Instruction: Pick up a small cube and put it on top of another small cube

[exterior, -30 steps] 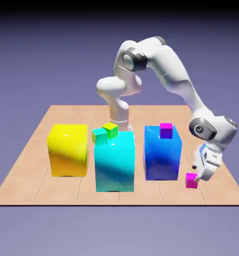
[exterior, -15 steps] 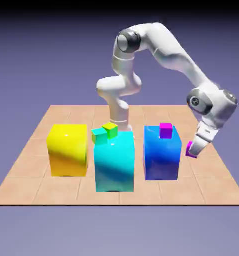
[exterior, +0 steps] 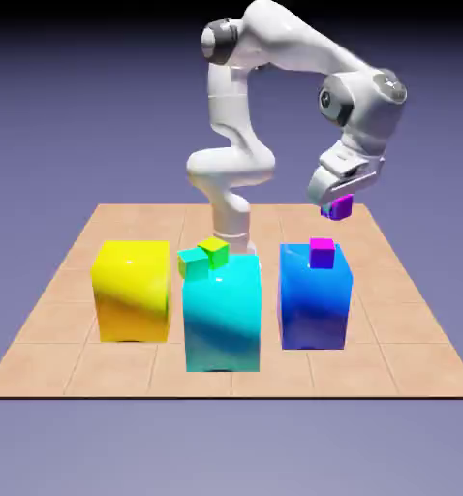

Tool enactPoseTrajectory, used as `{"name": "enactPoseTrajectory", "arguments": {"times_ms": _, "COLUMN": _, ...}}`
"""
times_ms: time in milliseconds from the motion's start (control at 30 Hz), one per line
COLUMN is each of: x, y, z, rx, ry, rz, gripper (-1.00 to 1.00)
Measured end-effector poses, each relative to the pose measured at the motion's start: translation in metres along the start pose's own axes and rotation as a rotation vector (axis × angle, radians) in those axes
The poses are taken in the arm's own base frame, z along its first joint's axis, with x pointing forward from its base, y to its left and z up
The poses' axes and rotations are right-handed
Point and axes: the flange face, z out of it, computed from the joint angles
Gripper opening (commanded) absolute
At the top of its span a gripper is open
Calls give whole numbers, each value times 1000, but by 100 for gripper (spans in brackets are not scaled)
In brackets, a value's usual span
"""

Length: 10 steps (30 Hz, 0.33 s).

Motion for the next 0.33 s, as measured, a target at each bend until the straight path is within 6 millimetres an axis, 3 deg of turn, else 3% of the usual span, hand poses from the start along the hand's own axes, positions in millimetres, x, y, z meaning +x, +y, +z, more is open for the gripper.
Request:
{"name": "enactPoseTrajectory", "arguments": {"times_ms": 100, "x": 3, "y": -3, "z": 44, "rx": 0, "ry": 0, "rz": 0, "gripper": -100}}
{"name": "enactPoseTrajectory", "arguments": {"times_ms": 133, "x": 3, "y": -3, "z": 54, "rx": 0, "ry": 0, "rz": 0, "gripper": 100}}
{"name": "enactPoseTrajectory", "arguments": {"times_ms": 200, "x": 3, "y": -3, "z": 54, "rx": -2, "ry": 1, "rz": 0, "gripper": 100}}
{"name": "enactPoseTrajectory", "arguments": {"times_ms": 333, "x": 0, "y": 1, "z": -4, "rx": -2, "ry": 1, "rz": 0, "gripper": 100}}
